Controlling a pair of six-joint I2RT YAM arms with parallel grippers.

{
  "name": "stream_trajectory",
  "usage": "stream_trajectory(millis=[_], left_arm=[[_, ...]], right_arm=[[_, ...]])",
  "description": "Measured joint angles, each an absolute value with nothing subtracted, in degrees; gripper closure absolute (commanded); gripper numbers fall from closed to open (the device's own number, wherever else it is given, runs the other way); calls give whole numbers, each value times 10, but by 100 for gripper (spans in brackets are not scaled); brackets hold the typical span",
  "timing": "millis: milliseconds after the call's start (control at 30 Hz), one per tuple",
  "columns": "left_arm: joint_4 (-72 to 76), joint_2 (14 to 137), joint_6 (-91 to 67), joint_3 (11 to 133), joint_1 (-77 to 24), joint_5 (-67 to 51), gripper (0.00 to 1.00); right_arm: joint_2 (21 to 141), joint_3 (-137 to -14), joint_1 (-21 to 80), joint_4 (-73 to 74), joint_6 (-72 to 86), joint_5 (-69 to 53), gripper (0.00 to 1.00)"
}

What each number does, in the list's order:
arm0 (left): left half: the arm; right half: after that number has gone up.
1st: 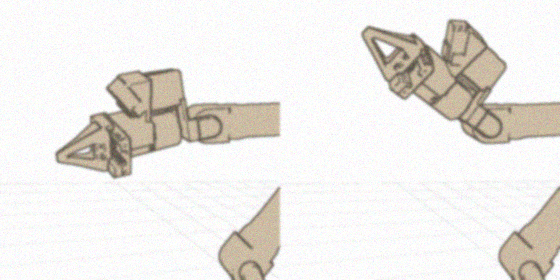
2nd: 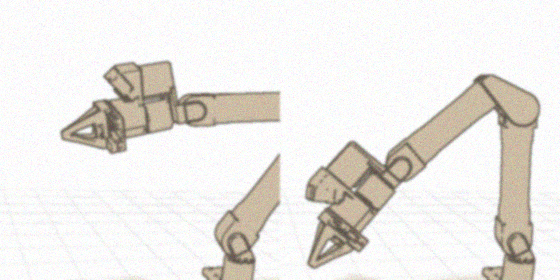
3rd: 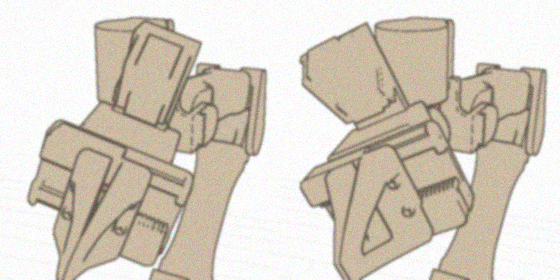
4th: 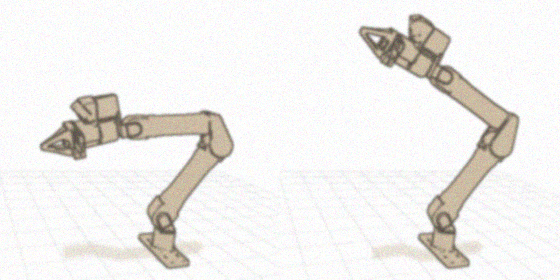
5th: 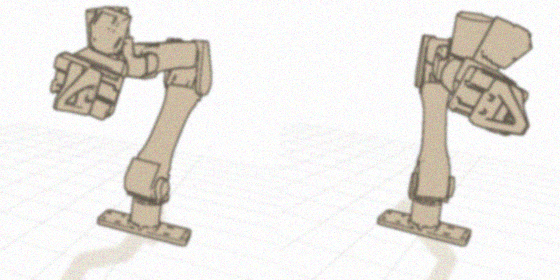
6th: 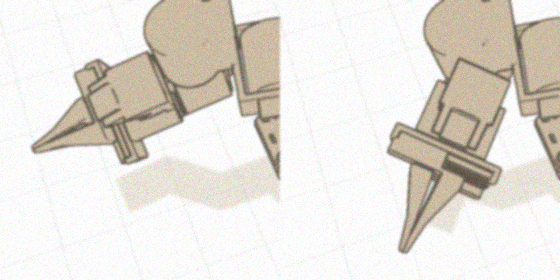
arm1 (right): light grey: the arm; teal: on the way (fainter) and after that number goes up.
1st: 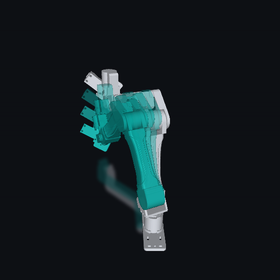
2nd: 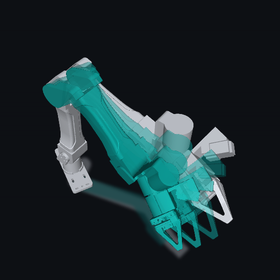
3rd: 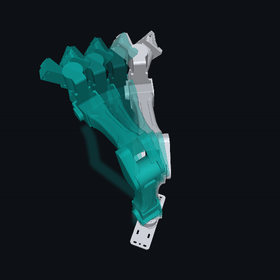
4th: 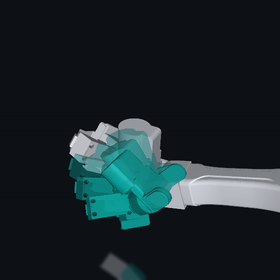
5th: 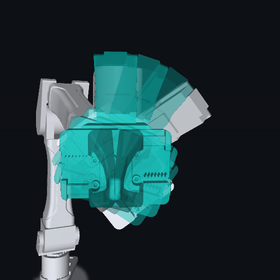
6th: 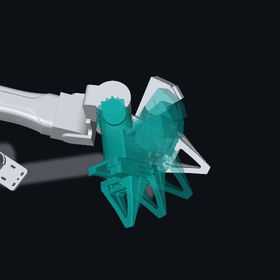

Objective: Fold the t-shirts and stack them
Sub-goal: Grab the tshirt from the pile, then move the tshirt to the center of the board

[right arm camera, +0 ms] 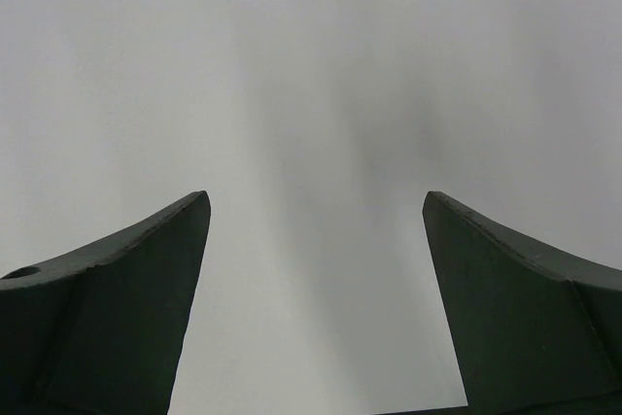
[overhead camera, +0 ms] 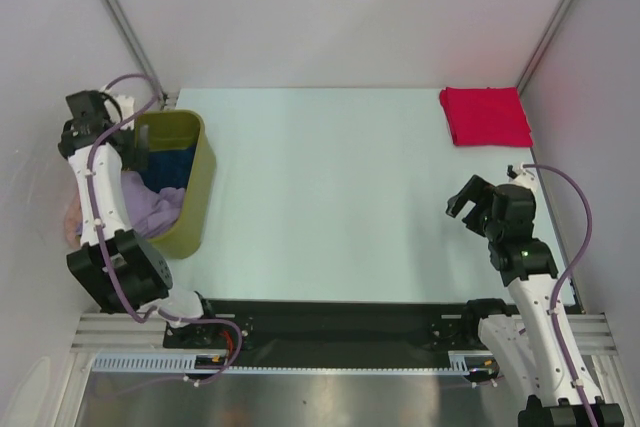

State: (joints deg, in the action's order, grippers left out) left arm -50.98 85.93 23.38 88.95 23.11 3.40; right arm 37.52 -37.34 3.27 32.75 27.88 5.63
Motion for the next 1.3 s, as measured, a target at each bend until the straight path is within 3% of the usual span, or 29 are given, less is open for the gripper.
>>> stream_trajectory(millis=[133,167,300,367,667,867,1100,1300], left_arm=[[-529,855,275,831,293,60,28],[-531,850,283,817,301,63,41],[-538,823,309,777,308,67,75],[-543,815,316,768,308,65,99],[-584,813,318,825,305,25,100],[-622,809,299,1000,241,-45,100],[-608,828,217,1294,181,-154,100],[-544,792,175,1340,68,-244,100]], right_arm=[[395,-374,33,328,269,57,4],[401,-375,33,328,267,57,4],[412,-375,33,331,258,62,4],[411,-378,33,331,255,63,4],[406,-381,33,332,251,67,4],[407,-381,33,332,248,67,4],[405,-392,33,336,243,70,3],[404,-397,33,336,249,53,4]])
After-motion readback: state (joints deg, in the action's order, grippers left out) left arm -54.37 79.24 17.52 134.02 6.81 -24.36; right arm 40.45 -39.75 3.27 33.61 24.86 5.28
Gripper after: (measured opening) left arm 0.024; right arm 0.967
